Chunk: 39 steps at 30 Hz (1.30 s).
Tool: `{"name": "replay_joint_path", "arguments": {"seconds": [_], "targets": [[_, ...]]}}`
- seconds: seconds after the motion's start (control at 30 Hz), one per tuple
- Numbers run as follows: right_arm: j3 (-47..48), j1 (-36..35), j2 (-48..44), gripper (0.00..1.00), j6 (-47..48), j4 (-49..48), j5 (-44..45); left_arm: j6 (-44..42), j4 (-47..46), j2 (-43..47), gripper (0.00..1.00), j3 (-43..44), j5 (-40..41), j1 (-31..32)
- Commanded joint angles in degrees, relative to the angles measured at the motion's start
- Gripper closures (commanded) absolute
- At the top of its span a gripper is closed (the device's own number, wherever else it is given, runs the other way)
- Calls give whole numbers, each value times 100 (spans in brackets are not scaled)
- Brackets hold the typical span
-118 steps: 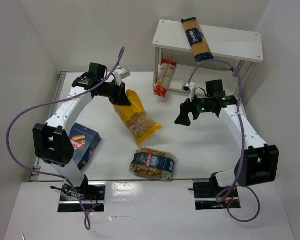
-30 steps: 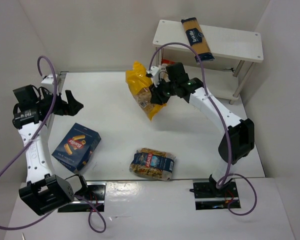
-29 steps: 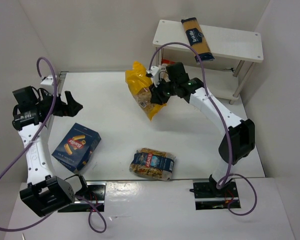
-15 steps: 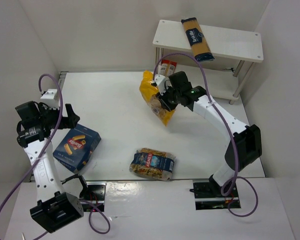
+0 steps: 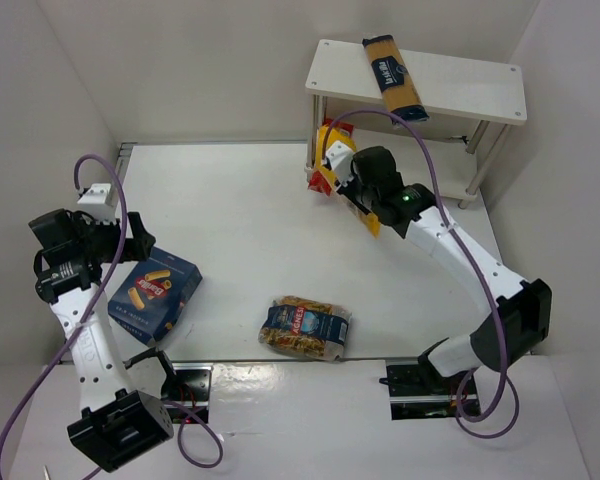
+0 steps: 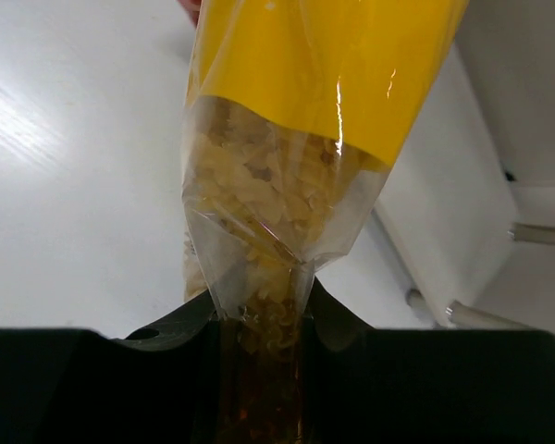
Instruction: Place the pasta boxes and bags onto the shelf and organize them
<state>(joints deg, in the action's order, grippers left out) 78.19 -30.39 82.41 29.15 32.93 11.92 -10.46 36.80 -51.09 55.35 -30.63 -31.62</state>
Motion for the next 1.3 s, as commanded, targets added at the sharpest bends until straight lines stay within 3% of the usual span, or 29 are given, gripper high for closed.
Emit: {"name": "replay_joint_path", "arguments": {"seconds": [0.0, 0.2, 0.67, 0.93, 1.27], "targets": [[21, -125, -612, 100, 486, -1280, 1258, -79, -226, 117, 0, -16, -22, -38], [-796, -186, -788, 100, 1338, -2210, 2471, -79, -226, 117, 0, -68, -22, -90], [-2290, -292, -402, 100, 3254, -5303, 3966, -79, -226, 222, 0, -68, -22, -90], [-2897, -345, 90, 100, 4441, -7228, 4248, -79, -226, 275, 0, -68, -22, -90], [-2652, -117, 689, 100, 4636, -7731, 4195, -132, -226, 328, 0, -68, -74, -90]]}}
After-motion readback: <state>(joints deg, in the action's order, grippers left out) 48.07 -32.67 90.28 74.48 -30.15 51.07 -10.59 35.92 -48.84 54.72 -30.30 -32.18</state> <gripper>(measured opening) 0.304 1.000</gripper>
